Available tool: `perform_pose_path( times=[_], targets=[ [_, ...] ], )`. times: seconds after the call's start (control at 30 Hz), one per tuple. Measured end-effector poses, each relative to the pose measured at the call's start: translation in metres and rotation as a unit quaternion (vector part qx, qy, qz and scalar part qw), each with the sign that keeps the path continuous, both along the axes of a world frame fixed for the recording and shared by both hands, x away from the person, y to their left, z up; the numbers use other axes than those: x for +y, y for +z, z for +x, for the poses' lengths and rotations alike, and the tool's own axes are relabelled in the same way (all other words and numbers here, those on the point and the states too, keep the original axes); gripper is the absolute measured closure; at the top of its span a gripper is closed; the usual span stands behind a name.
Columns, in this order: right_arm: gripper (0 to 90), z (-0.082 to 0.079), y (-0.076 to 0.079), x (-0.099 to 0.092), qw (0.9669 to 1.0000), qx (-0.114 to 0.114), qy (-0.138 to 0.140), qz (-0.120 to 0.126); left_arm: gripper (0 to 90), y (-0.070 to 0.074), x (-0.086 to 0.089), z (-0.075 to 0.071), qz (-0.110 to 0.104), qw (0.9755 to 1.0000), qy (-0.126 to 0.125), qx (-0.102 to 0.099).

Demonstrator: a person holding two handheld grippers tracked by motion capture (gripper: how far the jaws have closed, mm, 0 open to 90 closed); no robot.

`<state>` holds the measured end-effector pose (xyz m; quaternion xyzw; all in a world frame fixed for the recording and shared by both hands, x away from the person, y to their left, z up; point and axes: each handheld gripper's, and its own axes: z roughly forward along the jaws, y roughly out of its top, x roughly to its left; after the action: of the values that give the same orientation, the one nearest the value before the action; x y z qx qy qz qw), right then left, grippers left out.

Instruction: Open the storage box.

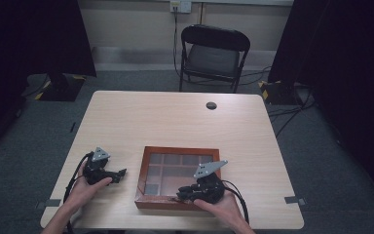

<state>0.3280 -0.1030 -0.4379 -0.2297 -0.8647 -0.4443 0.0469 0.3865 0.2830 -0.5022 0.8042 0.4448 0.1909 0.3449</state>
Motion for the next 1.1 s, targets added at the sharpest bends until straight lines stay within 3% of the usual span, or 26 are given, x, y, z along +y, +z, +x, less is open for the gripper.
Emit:
perform_pose_path(
  times=[0.17, 0.43, 1.1],
  targets=[
    [79.8, -0.0036, -0.0026, 0.0018, 0.9998, 0.0, 0.017, -0.004, 7.2, 0.0, 0.0, 0.0, 0.0, 1.0, 0.0, 0.0],
    [79.4, -0.0065, -0.0046, 0.0007, 0.9999, -0.004, 0.012, -0.005, 7.2, 0.0, 0.0, 0.0, 0.0, 1.0, 0.0, 0.0],
    [82.0, -0.0022, -0.0011, 0.0027, 0.999, -0.009, 0.039, -0.017, 8.7, -0.0001, 0.0013, -0.0022, -0.003, 1.0, -0.005, -0.005]
  ],
)
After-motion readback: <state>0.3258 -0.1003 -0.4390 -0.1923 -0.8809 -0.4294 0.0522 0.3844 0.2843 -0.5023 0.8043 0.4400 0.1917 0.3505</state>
